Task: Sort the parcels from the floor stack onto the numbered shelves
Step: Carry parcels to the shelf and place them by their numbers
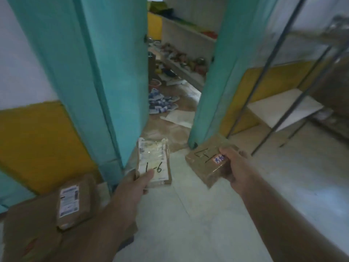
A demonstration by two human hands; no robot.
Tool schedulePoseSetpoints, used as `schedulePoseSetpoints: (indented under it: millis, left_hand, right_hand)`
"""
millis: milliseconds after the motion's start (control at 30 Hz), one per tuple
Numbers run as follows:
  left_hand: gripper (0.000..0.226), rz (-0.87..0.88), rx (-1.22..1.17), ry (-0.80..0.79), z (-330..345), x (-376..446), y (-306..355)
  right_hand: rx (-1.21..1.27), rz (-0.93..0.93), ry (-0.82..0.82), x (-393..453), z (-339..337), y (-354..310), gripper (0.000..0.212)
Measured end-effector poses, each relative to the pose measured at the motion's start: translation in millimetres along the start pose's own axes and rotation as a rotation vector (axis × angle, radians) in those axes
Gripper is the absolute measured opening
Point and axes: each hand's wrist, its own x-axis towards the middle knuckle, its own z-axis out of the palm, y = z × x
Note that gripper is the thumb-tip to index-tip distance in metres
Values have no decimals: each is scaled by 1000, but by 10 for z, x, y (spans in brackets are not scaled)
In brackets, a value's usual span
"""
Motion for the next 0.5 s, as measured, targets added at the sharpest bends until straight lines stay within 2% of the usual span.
schedulePoseSetpoints:
  millis: [67, 167, 233, 300, 333, 433, 500]
  left_hand:
    - [13, -8, 0, -85, 679, -11, -65]
    - [13, -37, -11, -224, 1636, -62, -160]
    - [13, -51, 0, -293, 2145, -89, -191]
    - [13, -65, 17, -347, 2659, -115, -227]
    - [14, -69, 28, -367, 2871, -122, -242]
    - [16, -66, 102, -425, 3420, -43, -284]
    - [16, -73, 155, -457, 3753, 99, -309]
  right_hand:
    - [-1, -46, 83, 56, -641, -282, 31]
    - [234, -76, 74, 71, -1607, -666, 26]
    - [350, -71, 95, 89, -2149, -786, 25]
    - [359, -11, 144, 137, -2702, -817, 17]
    - [362, 47, 153, 169, -2913, -780, 18]
    - [400, 231, 171, 336, -3380, -606, 43]
    - [470, 266, 172, 494, -3556, -577, 43]
